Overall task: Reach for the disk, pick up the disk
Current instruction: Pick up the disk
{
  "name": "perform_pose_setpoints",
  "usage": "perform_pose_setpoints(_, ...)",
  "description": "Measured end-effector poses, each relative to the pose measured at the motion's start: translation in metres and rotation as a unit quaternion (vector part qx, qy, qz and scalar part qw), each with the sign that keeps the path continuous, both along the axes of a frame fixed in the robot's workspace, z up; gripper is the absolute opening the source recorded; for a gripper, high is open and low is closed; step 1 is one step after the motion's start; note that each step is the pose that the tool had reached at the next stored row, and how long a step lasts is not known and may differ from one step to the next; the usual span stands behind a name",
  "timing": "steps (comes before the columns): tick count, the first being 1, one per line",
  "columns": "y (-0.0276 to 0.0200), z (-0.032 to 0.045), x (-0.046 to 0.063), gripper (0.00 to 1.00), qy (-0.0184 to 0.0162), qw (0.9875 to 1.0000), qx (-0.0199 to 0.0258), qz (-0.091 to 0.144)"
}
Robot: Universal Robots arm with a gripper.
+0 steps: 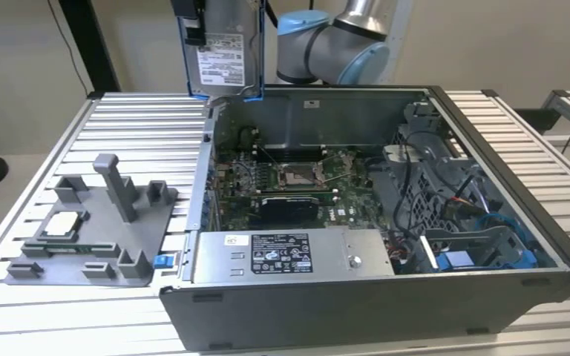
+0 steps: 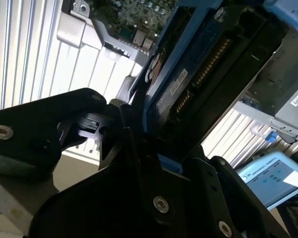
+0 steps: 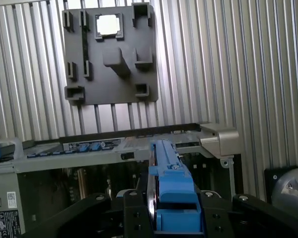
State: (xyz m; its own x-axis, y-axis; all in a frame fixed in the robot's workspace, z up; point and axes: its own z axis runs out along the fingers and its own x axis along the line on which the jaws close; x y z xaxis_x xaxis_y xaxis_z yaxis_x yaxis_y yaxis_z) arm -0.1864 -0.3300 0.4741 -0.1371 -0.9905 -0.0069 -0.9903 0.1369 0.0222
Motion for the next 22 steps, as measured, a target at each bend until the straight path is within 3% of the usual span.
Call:
perform_pose_setpoints(14, 0.0, 0.0, 0.055, 0.0, 0.0, 1.0, 0.0, 0.0)
perform_pose_setpoints(22, 0.0, 0.0, 0.077, 0.0, 0.0, 1.0, 0.0, 0.0)
